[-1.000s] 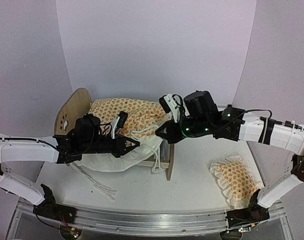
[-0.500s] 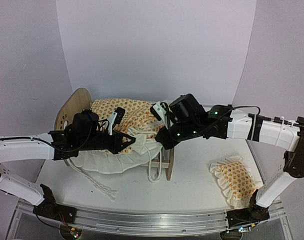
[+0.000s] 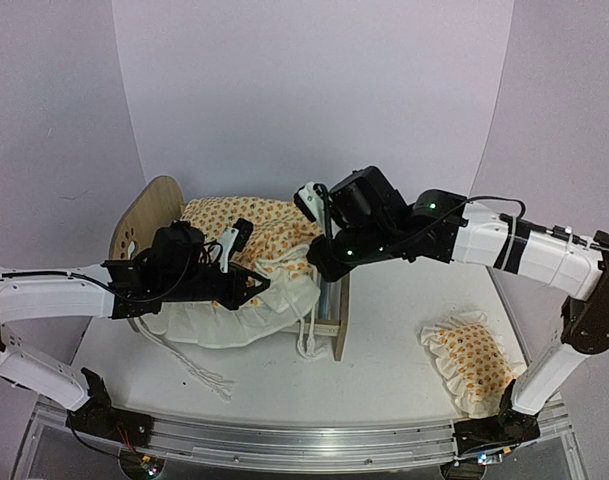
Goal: Set up the pet bed
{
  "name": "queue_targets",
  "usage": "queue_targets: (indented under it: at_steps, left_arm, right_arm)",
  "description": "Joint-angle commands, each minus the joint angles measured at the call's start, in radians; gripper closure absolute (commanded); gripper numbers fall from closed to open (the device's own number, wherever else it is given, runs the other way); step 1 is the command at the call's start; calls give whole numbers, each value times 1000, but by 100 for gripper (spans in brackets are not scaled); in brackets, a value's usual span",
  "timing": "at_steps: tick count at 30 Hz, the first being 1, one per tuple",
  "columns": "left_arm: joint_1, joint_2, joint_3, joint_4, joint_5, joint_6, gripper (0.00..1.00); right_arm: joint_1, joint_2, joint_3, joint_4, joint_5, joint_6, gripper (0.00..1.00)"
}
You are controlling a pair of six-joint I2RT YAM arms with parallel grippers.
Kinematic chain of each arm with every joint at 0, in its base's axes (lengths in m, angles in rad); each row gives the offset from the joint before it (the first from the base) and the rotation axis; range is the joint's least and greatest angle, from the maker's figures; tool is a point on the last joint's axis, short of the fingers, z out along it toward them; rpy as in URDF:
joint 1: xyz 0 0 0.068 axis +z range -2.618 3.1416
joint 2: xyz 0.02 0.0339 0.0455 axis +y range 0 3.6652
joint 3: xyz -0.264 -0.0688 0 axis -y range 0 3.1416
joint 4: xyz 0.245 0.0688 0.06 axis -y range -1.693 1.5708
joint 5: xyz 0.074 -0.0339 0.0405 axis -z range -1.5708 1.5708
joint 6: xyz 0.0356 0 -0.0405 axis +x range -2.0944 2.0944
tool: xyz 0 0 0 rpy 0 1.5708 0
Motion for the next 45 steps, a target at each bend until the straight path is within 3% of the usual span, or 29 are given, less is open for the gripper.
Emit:
queue_targets:
  at_steps: [1,3,6,10,11,14,18,23,29,31,34,41,45]
  left_arm:
    - [8,13,38,-15,-62,15,100]
    - [10,-2,38,-30,-117,9,100]
    - [20,-27,47,-82,-203,1,100]
    - [22,-41,56,-108,-215,10,100]
    - [23,-42,54,-107,-215,12,100]
    - [23,-39,57,-108,-214,23,100]
    - [25,-40,61,-113,-229,26,100]
    - [34,-42,62,-110,-247,27,100]
    - [38,-54,58,-107,-243,21,100]
    - [39,-59,59,-107,-239,22,100]
    - [40,-69,61,-113,-241,24,100]
    - [43,-52,70,-108,-223,30,100]
    - [43,-53,68,-104,-213,30,100]
  right_arm:
    - [-7,25,21,-27,111,-23,91]
    - [-7,68,15,-27,122,2,92]
    - [-7,103,21,-23,22,49,88]
    - [-8,38,-104,60,9,79,87]
    - [-9,26,-128,80,3,75,85]
    - [-8,30,-147,94,-16,71,65]
    - [-6,41,-174,99,-122,105,62]
    - [26,-46,-332,220,-238,117,54]
    - [28,-35,-395,272,-190,97,52]
    - [30,-18,-401,287,-181,92,64]
    - [43,-29,-412,287,-179,120,67]
    - [136,-86,-504,311,-41,226,57]
    - [206,-74,-533,328,114,316,43]
